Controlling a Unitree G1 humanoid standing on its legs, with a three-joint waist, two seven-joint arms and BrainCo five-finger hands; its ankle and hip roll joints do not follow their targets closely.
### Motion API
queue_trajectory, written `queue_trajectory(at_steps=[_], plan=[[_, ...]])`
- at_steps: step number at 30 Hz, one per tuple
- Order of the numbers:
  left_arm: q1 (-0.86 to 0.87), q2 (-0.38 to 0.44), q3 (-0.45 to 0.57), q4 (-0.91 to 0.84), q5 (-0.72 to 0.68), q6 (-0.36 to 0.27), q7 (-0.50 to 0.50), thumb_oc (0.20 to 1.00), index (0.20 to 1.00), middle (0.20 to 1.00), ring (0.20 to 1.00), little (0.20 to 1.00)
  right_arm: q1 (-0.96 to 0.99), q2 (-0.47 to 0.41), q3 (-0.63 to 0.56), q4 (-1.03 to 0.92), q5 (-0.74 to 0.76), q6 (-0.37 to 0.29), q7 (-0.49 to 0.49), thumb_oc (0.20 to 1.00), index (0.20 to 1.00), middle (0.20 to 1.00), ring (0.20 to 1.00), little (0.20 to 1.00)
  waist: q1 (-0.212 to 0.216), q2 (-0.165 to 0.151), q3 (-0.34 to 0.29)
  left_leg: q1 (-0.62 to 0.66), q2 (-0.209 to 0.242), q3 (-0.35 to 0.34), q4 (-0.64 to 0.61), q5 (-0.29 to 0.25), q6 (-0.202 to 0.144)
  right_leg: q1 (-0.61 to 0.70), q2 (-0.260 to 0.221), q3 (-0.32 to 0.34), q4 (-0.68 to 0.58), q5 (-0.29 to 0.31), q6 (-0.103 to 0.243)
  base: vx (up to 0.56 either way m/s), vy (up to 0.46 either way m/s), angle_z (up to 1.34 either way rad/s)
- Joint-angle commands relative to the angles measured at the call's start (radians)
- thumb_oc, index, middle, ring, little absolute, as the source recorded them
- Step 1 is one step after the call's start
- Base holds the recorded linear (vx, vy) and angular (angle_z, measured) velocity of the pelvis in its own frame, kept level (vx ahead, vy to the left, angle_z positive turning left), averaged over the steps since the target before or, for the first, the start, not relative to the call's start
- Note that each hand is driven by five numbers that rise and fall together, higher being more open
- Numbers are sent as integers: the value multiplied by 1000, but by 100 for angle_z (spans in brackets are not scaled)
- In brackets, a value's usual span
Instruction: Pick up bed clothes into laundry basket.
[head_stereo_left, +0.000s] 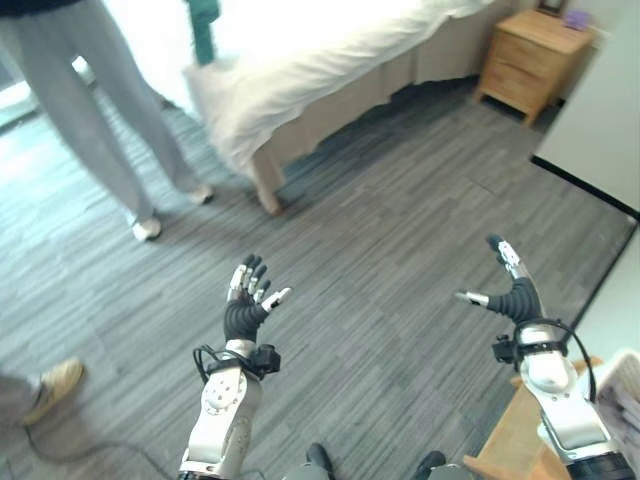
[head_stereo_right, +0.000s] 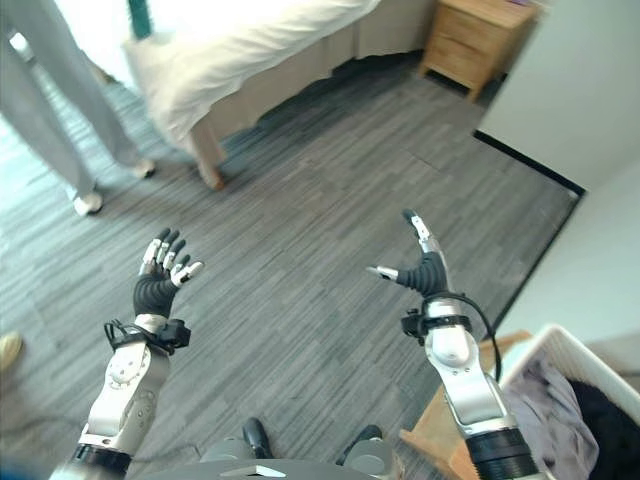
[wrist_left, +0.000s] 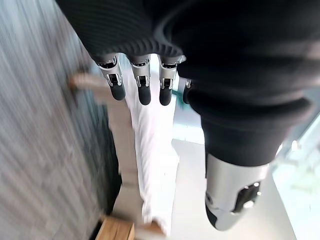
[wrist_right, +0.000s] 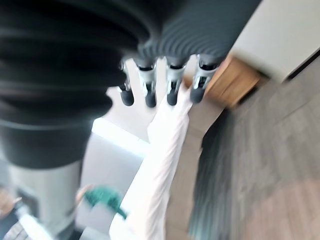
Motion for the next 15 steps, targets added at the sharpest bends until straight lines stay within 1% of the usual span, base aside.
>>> queue_trajectory(at_steps=[1, 2, 3, 4, 6, 7, 8, 9, 10, 12, 13, 14, 15], plan=[[-23, 39, 26, -53, -6, -44, -14, 1000, 1000, 1000, 1000, 1000, -56, -2, 24, -14, -17, -34, 5, 1000, 1000, 1000, 1000, 1000, -35, -32, 43, 101, 3, -91, -112, -53, 33, -24, -14, 204, 26, 108, 158, 115, 92, 146], [-23, 39, 21, -27, -12, -48, -10, 1000, 1000, 1000, 1000, 1000, -57, 7, 27, -4, -12, -33, 9, 1000, 1000, 1000, 1000, 1000, -54, -32, 40, 104, -1, -124, -116, -55, 36, -43, 30, 320, 27, 67, 139, 119, 84, 137], [-26, 34, 19, -9, -21, -54, -11, 1000, 1000, 1000, 1000, 1000, -57, 14, 31, 2, -7, -38, 11, 1000, 1000, 1000, 1000, 1000, -61, -32, 41, 96, -2, -130, -118, -32, 35, -82, 84, 411, 24, 48, 114, 145, 65, 126], [-30, 34, 18, 14, -26, -58, -16, 1000, 1000, 1000, 1000, 1000, -56, 14, 34, 11, -2, -42, 11, 1000, 1000, 1000, 1000, 1000, -63, -32, 40, 96, -11, -153, -119, -33, 35, -87, 123, 466, -5, 23, 115, 167, 8, 61], [-42, 35, 12, 53, -22, -56, -16, 1000, 1000, 1000, 1000, 1000, -66, 19, 50, 30, 11, -45, 14, 1000, 1000, 1000, 1000, 1000, -62, -35, 34, 96, -27, -197, -121, -36, 34, -73, 160, 501, -77, 4, 98, 255, -34, 60], [-47, 35, 6, 63, -20, -56, -17, 1000, 1000, 1000, 1000, 1000, -72, 17, 57, 39, 13, -44, 17, 1000, 1000, 1000, 1000, 1000, -69, -39, 28, 93, -35, -215, -121, -35, 31, -72, 182, 516, -132, 16, 94, 170, -37, 60], [-47, 35, 6, 63, -20, -56, -17, 1000, 1000, 1000, 1000, 1000, -72, 17, 57, 39, 13, -44, 17, 1000, 1000, 1000, 1000, 1000, -69, -39, 28, 93, -35, -216, -121, -35, 31, -72, 182, 515, -133, 17, 94, 312, -72, 66], [-57, 33, -5, 80, -19, -53, -22, 1000, 1000, 1000, 1000, 1000, -77, 14, 70, 65, 19, -40, 22, 1000, 1000, 1000, 1000, 1000, -81, -48, 28, 109, -51, -251, -121, -49, 23, -114, 215, 569, -207, 54, 101, 448, -120, 60], [-76, 33, -16, 109, -15, -52, -27, 1000, 1000, 1000, 1000, 1000, -80, 13, 80, 89, 20, -34, 25, 1000, 1000, 1000, 1000, 1000, -102, -47, 32, 139, -50, -286, -121, -74, 12, -157, 238, 615, -254, 93, 115, 442, -121, 73], [-78, 32, -15, 111, -15, -53, -28, 1000, 1000, 1000, 1000, 1000, -82, 13, 80, 90, 20, -34, 25, 1000, 1000, 1000, 1000, 1000, -105, -47, 31, 135, -51, -288, -121, -71, 12, -158, 237, 613, -258, 98, 115, 241, -86, 76], [-96, 35, -25, 126, -3, -54, -31, 1000, 1000, 1000, 1000, 1000, -76, 9, 88, 95, 12, -32, 29, 1000, 1000, 1000, 1000, 1000, -130, -49, 36, 180, -50, -323, -121, -97, 7, -197, 255, 674, -258, 118, 120, 412, -148, 69], [-100, 36, -23, 124, 2, -57, -36, 1000, 1000, 1000, 1000, 1000, -74, 2, 88, 90, 2, -31, 32, 1000, 1000, 1000, 1000, 1000, -139, -54, 30, 209, -55, -333, -121, -122, 7, -189, 255, 694, -262, 119, 114, 717, -302, 70], [-81, 30, -21, 118, 8, -56, -49, 1000, 1000, 1000, 1000, 1000, -70, -1, 97, 85, -1, -37, 40, 1000, 1000, 1000, 1000, 1000, -151, -55, 19, 241, -49, -343, -54, -150, 0, -170, 261, 723, -235, 119, 90, 450, -204, 84]])
